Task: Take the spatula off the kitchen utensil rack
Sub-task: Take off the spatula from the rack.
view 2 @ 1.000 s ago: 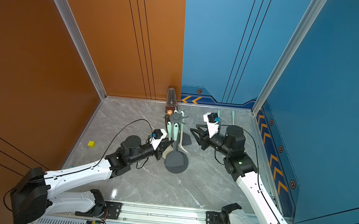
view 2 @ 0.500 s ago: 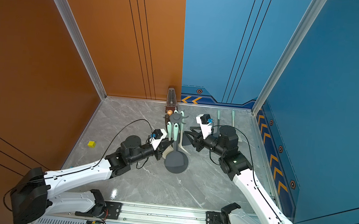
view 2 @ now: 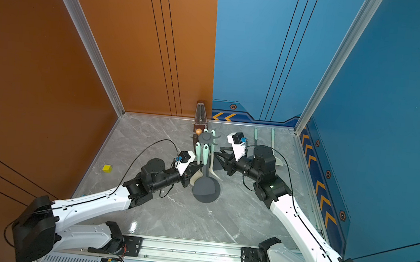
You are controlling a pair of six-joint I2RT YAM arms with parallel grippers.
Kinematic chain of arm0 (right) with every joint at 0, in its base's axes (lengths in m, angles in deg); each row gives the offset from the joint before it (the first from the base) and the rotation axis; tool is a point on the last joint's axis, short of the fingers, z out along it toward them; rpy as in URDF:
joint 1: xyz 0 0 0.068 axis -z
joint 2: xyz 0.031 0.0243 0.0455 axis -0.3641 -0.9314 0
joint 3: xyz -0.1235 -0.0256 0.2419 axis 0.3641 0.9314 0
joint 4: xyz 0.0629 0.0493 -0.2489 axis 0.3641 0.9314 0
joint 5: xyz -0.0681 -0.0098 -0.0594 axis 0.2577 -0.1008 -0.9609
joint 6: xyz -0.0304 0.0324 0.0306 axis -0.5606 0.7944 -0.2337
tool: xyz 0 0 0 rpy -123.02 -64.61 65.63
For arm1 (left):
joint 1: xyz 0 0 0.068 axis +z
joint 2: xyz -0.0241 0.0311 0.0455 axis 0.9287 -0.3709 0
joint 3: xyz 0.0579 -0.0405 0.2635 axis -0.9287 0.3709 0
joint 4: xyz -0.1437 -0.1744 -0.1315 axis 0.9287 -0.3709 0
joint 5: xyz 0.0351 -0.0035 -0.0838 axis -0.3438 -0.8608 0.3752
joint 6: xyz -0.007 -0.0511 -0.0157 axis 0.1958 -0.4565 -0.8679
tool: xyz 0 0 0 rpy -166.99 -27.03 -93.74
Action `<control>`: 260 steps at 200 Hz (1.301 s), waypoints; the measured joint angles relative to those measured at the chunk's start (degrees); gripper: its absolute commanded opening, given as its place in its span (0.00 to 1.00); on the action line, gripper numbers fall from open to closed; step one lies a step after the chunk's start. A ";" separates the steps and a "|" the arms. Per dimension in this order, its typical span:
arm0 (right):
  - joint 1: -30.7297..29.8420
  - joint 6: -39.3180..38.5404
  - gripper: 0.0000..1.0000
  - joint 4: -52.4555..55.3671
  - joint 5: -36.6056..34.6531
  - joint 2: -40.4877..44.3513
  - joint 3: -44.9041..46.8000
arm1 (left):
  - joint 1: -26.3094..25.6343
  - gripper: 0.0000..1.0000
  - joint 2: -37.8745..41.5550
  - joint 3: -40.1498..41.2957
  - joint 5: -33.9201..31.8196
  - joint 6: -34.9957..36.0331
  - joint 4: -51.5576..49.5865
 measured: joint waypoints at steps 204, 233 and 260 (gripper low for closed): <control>-2.82 0.92 0.18 -3.39 -2.36 -3.43 0.02 | 0.00 0.11 0.00 0.04 -0.02 0.00 0.00; -3.06 0.37 0.11 -3.43 -3.02 -3.43 0.00 | 0.00 0.11 0.02 0.07 -0.04 -0.02 0.07; -3.21 -0.74 0.07 -3.58 -3.52 -3.43 0.00 | 0.00 0.11 0.13 0.17 -0.26 -0.02 0.09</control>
